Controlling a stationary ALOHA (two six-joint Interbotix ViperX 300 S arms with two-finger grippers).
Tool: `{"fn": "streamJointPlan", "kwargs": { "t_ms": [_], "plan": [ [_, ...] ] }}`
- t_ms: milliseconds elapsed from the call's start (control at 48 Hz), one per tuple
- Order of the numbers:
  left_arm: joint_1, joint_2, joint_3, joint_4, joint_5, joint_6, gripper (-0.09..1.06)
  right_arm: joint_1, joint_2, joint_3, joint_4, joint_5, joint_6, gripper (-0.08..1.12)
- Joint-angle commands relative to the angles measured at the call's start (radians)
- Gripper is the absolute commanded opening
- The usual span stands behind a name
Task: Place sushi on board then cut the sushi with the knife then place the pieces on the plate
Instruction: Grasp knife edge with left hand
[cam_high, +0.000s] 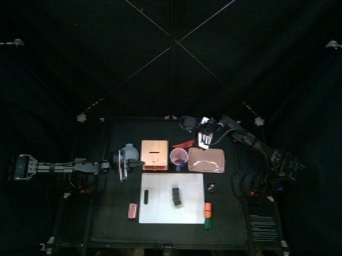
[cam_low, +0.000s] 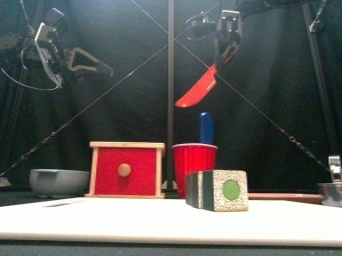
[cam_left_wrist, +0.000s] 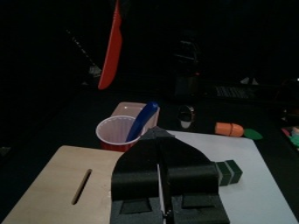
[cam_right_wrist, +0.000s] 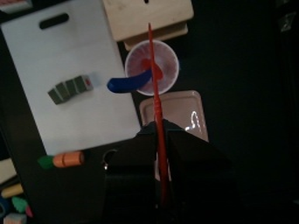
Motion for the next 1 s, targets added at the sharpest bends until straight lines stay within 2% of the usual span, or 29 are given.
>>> {"fn": "streamJointPlan", "kwargs": {
  "t_ms": [21,292,417,542,604,688,792,854,1000],
  "plan": [
    [-0.008,0.0,-0.023,0.0,-0.02,0.0,-0.02,0.037,-0.147,0.117,0.018,-0.138,0.018,0.34],
    [-0.018,0.0,-0.049,0.002,-0.02,0.002,-0.02,0.196,-0.385,0.451,0.021,-0.431,0.087,0.34],
    [-0.043,0.0,-0.064,0.003,-0.02,0.0,-0.01,0.264,-0.459,0.568,0.023,-0.578,0.124,0.34],
    [-0.103,0.0,-0.089,0.02,-0.02,0.002,0.06,0.348,-0.531,0.704,0.029,-0.77,0.137,0.34],
    [-0.144,0.0,-0.104,0.034,-0.02,0.002,0.12,0.399,-0.557,0.765,0.031,-0.859,0.137,0.34],
    [-0.209,0.002,-0.123,0.043,-0.017,0.0,0.23,0.463,-0.574,0.831,0.026,-0.962,0.138,0.34],
    [-0.262,0.011,-0.129,0.038,-0.015,-0.002,0.39,0.525,-0.571,0.881,0.032,-1.043,0.138,0.34],
    [-0.279,0.023,-0.129,0.029,-0.015,-0.003,0.46,0.537,-0.568,0.9,0.034,-1.06,0.138,0.34],
    [-0.301,0.078,-0.14,-0.015,-0.015,0.0,0.64,0.54,-0.538,0.954,0.034,-1.114,0.14,0.34]
  ]
}}
